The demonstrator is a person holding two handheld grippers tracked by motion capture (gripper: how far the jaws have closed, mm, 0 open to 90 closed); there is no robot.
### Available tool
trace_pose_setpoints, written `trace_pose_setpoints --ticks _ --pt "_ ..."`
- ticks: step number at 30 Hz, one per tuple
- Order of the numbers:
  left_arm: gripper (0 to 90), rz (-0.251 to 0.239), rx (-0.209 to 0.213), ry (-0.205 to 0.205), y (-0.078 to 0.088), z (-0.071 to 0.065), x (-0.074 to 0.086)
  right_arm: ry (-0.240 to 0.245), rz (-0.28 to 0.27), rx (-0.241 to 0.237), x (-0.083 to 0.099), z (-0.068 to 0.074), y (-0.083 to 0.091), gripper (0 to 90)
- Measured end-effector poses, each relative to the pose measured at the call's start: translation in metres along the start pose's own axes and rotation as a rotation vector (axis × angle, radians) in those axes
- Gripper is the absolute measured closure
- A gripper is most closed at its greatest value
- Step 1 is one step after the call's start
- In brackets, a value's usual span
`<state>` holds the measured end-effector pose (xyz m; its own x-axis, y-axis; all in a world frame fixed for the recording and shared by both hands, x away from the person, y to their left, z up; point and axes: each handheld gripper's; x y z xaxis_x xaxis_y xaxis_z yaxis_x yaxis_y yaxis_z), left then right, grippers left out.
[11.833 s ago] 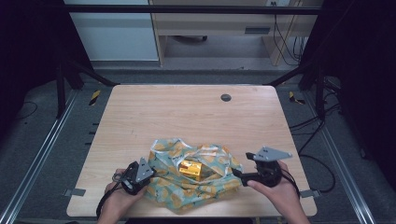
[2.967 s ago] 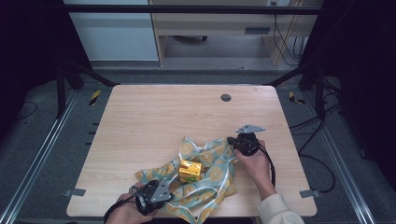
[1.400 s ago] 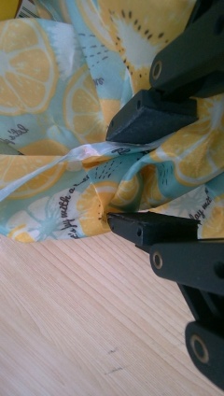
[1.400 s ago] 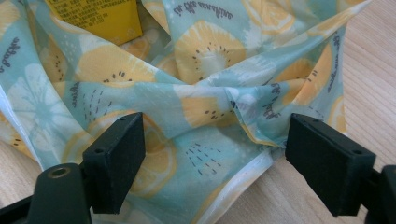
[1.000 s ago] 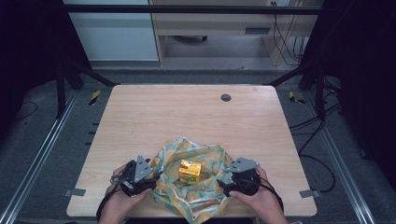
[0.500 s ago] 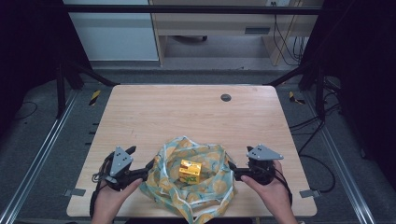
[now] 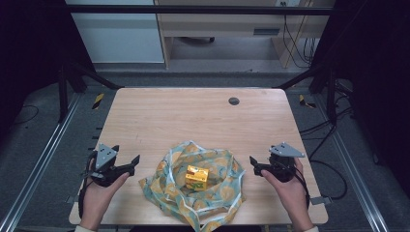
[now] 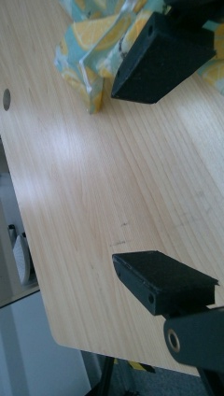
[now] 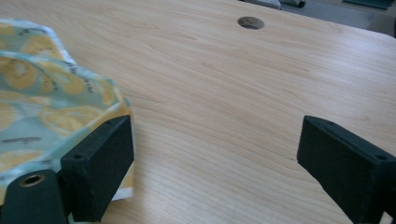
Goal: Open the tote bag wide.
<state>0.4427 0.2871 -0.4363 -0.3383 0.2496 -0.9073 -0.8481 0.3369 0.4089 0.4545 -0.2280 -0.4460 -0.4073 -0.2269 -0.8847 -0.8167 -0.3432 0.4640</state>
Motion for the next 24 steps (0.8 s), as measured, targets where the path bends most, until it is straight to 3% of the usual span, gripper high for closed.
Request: trace_pose_setpoints --ticks 10,21,24 --pt "14.2 0.030 -0.039 0.003 -0.004 0.016 0.006 -0.051 0.002 0.081 0.008 -0.021 -0.005 7.1" --pt "12.2 0.064 -0.056 0.008 -0.009 0.030 0.013 -0.110 0.034 0.118 0.021 -0.045 -0.005 6.9" --pt "10.5 0.097 -0.044 0.005 -0.014 0.034 0.018 -0.122 0.051 0.121 0.025 -0.049 -0.006 6.8"
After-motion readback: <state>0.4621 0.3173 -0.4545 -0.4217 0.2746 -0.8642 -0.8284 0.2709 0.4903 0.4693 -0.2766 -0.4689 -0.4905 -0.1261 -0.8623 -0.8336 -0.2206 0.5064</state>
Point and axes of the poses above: each handheld gripper's, and its own axes: y roughly backward along the jaws, x roughly out of its underside, z roughly to its left, and after that the axes turned 3 degrees about -z, right-handed
